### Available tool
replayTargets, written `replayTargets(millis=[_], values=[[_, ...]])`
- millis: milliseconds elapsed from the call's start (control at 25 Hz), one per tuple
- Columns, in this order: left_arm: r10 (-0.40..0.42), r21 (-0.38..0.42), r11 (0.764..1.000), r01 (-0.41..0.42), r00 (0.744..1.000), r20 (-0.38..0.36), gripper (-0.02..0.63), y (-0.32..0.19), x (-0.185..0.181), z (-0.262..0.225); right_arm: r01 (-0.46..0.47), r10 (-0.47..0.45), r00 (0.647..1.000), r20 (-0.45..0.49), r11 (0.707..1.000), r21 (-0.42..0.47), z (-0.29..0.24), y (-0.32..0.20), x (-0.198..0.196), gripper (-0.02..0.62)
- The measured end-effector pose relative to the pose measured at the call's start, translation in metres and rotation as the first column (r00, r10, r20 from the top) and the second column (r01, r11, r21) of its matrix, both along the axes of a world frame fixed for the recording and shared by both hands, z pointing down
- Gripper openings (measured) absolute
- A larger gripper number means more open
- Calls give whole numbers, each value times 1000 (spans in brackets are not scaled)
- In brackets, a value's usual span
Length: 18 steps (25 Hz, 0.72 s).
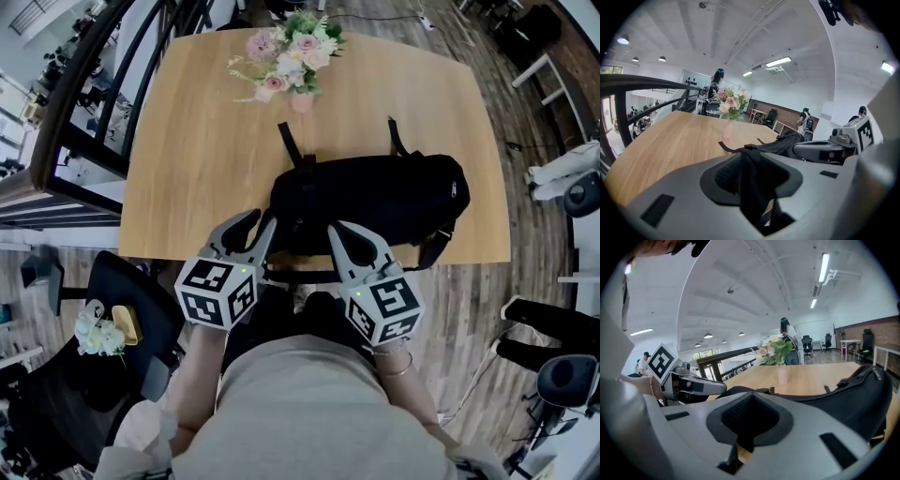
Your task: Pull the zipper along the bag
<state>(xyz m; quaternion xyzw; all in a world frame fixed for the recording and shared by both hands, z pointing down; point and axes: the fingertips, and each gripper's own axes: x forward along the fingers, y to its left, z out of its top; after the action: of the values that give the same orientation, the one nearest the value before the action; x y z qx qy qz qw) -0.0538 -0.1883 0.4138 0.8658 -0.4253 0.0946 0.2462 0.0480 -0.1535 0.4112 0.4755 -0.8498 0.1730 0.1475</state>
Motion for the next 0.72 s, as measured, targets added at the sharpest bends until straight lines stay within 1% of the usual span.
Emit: replayTargets(millis=[40,80,240,360,480,560,640,720], values=[[14,-8,1000,-14,1000,-13,150,1,0,1,5,-5,1000,-1,1000,-1,0,0,-2,-3],[25,-17,1000,-25,999,-25,186,2,0,2,10,-10,1000,-2,1000,-3,1,1,-4,-3],[33,-50,998,-35,998,-48,198,7,-3,9,28,-28,1000,-8,999,-15,6,4,-9,-3],[53,-77,995,-58,997,-61,210,11,-5,16,39,-39,999,-15,999,-26,8,7,-13,-3],[103,-97,989,-108,993,-56,244,18,-1,25,76,-77,996,-40,997,-19,10,10,-19,-3],[158,-121,979,-165,985,-67,262,24,5,31,103,-104,992,-72,995,-10,10,12,-24,14],[210,-139,966,-218,975,-70,265,30,13,35,124,-124,988,-90,992,-11,11,14,-29,18],[226,-147,961,-235,971,-77,265,31,17,37,144,-145,985,-97,989,-13,12,16,-33,18]])
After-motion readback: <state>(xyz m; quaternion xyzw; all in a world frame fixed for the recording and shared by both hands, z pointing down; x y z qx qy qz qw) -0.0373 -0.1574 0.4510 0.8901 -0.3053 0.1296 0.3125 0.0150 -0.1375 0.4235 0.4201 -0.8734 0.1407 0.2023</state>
